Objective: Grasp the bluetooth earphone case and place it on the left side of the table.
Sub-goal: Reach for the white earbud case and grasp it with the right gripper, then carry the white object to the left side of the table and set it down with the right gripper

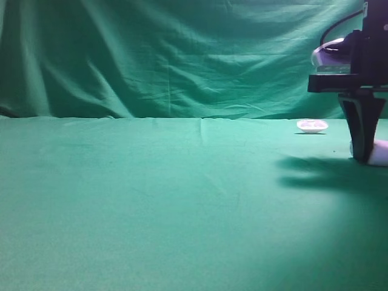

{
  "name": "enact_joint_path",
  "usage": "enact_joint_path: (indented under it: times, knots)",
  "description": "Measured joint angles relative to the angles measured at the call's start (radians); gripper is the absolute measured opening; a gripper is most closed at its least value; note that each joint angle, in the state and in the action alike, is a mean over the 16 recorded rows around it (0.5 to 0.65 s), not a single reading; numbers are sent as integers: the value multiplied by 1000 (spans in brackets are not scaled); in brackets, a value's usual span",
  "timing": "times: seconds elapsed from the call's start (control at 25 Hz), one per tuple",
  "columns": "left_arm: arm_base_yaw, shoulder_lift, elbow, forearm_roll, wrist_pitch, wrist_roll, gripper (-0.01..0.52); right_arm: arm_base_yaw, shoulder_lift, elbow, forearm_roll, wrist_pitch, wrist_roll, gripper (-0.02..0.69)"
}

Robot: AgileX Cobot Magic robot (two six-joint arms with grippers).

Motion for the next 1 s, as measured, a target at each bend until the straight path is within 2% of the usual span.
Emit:
enact_joint_path:
  times: [0.28, 0.72, 1.0]
  knots:
    - [0, 0, 0, 0, 0, 0, 0, 179, 102, -281, 39, 43, -38, 325]
    - [0, 0, 0, 0, 0, 0, 0, 449, 429, -648, 60, 19, -50, 328]
    - [0, 0, 0, 0, 0, 0, 0, 512, 544, -762, 62, -13, -44, 425]
